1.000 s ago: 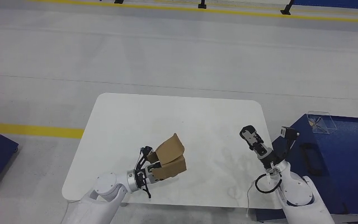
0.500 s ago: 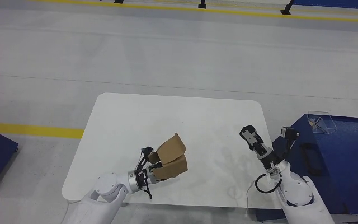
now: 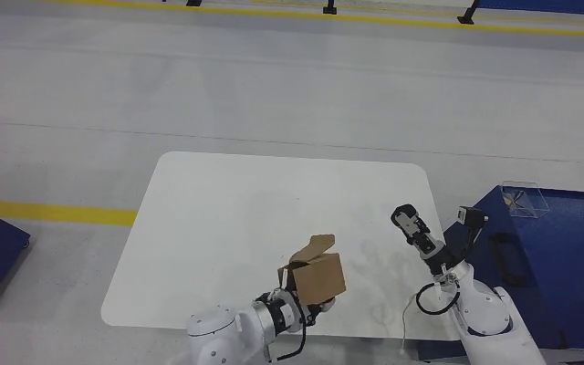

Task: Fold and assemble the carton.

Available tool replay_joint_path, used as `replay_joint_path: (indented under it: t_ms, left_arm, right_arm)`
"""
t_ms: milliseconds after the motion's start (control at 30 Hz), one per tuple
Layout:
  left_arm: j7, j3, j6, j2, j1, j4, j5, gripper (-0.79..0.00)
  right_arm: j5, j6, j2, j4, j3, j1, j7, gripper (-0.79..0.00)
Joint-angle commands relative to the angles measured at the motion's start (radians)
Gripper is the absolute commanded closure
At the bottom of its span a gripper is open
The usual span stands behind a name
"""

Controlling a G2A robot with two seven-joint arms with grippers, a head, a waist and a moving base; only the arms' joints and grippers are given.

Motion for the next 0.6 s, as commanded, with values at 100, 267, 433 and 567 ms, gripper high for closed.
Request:
replay_joint_path:
  t_ms: [100,267,433,567]
  left_arm:
    - [0.399,0.082,-0.212,-0.048,-0.107,0.035,-0.234,0.000]
    - [0.579,0.149,-0.344,-0.082,-0.205,0.145,-0.227,0.000]
    - [0.711,0.168,-0.463,-0.104,-0.251,0.235,-0.194,0.000]
    - [0.771,0.193,-0.520,-0.120,-0.260,0.264,-0.163,0.000]
  right_arm:
    - [0.000,0.000,0.000,0.000,0.000,0.000,0.000,-0.785]
    - [0.000,0.000,0.000,0.000,0.000,0.000,0.000,-0.785]
    - [0.000,0.000,0.000,0.000,0.000,0.000,0.000,-0.785]
    - [0.000,0.000,0.000,0.000,0.000,0.000,0.000,-0.785]
